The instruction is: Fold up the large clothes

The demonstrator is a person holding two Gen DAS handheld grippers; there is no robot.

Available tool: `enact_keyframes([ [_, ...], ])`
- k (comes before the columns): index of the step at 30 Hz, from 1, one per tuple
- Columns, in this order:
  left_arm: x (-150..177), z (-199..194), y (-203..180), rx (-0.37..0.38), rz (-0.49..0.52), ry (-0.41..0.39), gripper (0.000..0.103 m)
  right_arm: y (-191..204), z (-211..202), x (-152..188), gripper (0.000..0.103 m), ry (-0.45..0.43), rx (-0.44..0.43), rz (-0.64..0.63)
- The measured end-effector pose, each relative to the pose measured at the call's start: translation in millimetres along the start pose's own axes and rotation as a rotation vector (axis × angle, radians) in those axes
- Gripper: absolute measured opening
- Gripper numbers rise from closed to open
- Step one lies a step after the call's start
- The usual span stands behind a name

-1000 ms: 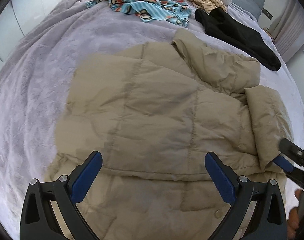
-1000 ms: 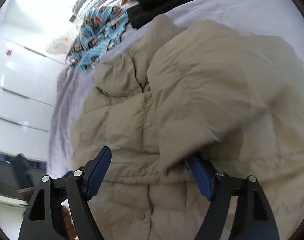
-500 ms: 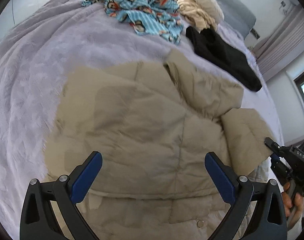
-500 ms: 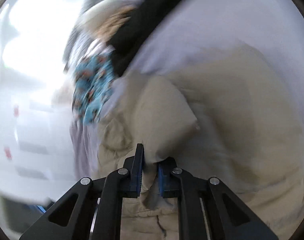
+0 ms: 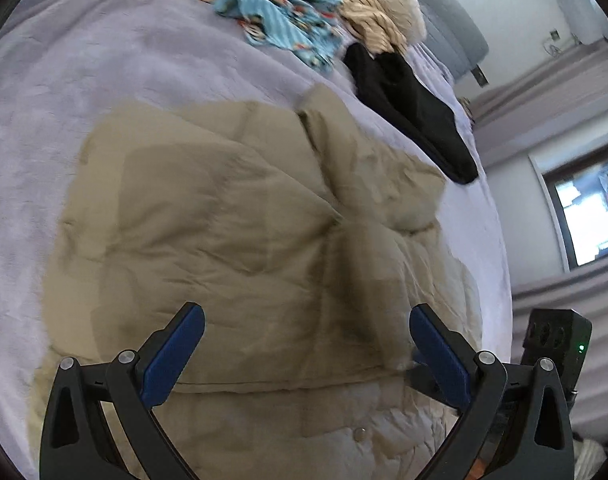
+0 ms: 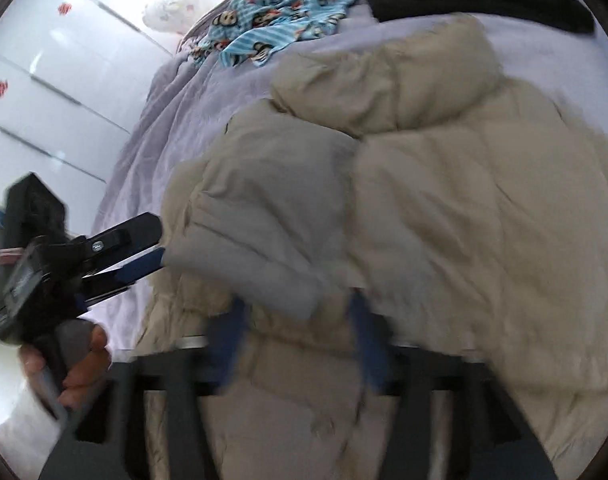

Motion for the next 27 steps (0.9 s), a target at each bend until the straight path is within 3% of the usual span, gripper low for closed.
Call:
enact_keyframes([
  [3,3.9,12.5,-13.1,0.021,0.026,0.029,0.103,-33.7,-28.6,14.0,0.075,-0.032,0.006,0.082],
  [5,5.5,22.7,-19.7,0.031,0.038,0.049,0.103,-73.9,-51.2,27.4,0.075,-0.055,0.015,0.208],
  [7,6.6,36.8,-20.9,-0.006,0.053,0.066,0.103,-111.5,-70.9,41.4,0.075,-0.091,-0.015,0.354],
  [8,7.6,46.0,-19.9,-0.059,0.075,0.077,0.099,-127.0,-78.7,47.6,0.075,-0.109,-0.031,0.416],
  [9,8.8,52.3,-19.4,-0.091,0.097,0.086,0.077,-144.3,-86.0,52.9,0.075,-0.132,-0.048,0.487],
  [10,11.6,61.3,-21.7,-0.122,0.13,0.113,0.064,-166.0,-95.5,58.0,0.075,-0.17,-0.079,0.576],
  [12,18.3,72.3,-26.7,-0.135,0.152,0.151,0.02,-189.4,-104.8,60.6,0.075,-0.223,-0.116,0.668],
  [13,18.5,72.4,-31.2,-0.13,0.152,0.149,0.015,-202.0,-107.4,61.9,0.073,-0.244,-0.131,0.714],
  [15,14.4,61.5,-41.9,-0.124,0.163,0.098,0.014,-221.2,-112.1,59.6,0.05,-0.298,-0.183,0.792],
  [16,13.2,53.1,-46.4,-0.108,0.168,0.072,0.012,-226.4,-110.6,57.7,0.023,-0.309,-0.184,0.809],
  [17,13.2,43.7,-48.4,-0.094,0.168,0.051,0.012,-231.2,-112.3,55.0,0.008,-0.33,-0.183,0.825],
  [21,17.4,26.2,-29.1,-0.139,0.179,0.023,0.012,-219.1,-117.8,39.8,0.008,-0.365,-0.225,0.765],
  [25,23.9,46.2,1.4,-0.209,0.162,0.066,0.012,-207.5,-91.9,38.5,0.008,-0.272,-0.127,0.661],
  [27,24.5,51.2,3.9,-0.223,0.166,0.064,0.013,-215.0,-82.0,45.5,0.008,-0.257,-0.091,0.673],
])
Point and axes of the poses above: each gripper's, at about its wrist camera, not at the fingertips, and z roughly the way its jaws point, y to its left, x to its underside, the point moved 10 cm from there along z, roughly the way its jaws point, and after that the axes turned 3 degrees about -z, right-handed, at the moved point
